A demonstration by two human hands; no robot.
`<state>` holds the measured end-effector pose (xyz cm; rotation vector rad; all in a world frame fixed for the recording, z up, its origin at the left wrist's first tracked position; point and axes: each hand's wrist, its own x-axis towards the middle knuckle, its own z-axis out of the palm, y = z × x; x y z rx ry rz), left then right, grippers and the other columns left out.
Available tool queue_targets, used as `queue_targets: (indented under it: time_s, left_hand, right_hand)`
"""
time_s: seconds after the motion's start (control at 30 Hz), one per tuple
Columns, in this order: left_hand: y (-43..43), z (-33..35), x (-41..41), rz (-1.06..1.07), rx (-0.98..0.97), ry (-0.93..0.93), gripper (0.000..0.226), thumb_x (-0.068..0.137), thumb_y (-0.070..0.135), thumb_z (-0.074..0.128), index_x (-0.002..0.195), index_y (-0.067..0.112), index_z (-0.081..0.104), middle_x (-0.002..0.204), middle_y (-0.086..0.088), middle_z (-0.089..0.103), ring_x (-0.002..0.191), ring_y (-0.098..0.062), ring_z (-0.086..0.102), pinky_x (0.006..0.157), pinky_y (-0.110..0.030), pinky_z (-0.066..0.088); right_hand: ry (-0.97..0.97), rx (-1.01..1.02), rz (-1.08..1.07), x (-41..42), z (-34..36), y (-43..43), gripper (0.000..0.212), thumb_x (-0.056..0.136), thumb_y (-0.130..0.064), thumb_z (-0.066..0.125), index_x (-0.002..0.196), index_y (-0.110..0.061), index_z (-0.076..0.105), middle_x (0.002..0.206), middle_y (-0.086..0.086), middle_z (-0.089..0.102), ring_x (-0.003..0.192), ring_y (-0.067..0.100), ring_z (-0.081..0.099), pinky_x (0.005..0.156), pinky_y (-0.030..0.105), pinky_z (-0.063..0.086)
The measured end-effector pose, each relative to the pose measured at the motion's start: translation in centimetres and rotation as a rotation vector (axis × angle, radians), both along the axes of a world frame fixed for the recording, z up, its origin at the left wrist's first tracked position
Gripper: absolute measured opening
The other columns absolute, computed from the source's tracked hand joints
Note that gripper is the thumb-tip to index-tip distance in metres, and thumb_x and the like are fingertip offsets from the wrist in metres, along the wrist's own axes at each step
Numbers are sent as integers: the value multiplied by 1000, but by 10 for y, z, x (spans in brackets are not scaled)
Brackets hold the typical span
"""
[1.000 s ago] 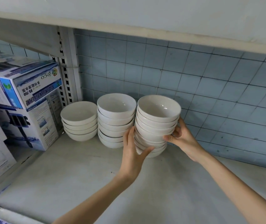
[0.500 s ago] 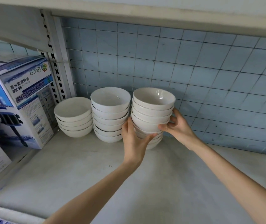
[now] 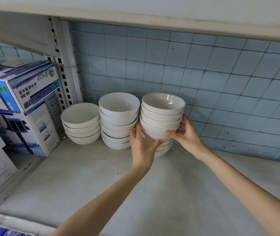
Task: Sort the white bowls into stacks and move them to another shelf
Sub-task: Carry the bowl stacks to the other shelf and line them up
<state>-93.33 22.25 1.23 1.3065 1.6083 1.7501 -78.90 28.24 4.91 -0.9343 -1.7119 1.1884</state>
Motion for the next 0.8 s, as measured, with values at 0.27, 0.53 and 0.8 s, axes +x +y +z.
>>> queue_targets:
  time_s: [0.27, 0.53, 0.8]
  left_hand:
    - [-12, 1, -14, -176, -19, 125, 92, 77, 35, 76, 149, 16, 21, 145, 0, 28, 138, -10, 24, 114, -25, 22]
    - [-44, 11, -50, -405, -150, 380, 66, 98, 43, 37, 152, 17, 10, 156, 0, 19, 137, -21, 33, 110, -31, 31]
    - [-79, 37, -118, -229, 45, 1186, 65, 98, 52, 19, 124, 7, 58, 121, -7, 64, 106, -29, 63, 93, -41, 48]
  right_hand:
    - [23, 4, -59, -6, 1, -20, 87, 65, -34, 75, 136, -38, 25, 145, -2, 42, 128, 8, 45, 104, 26, 40]
    - [-513, 241, -236, -3, 17, -54, 86, 84, -53, 57, 150, -24, 9, 151, -7, 27, 138, 8, 25, 109, 25, 23]
    - [-1167, 585, -628, 45, 15, -113, 71, 87, -59, 25, 129, -9, 53, 128, 7, 59, 121, 27, 52, 100, 51, 39]
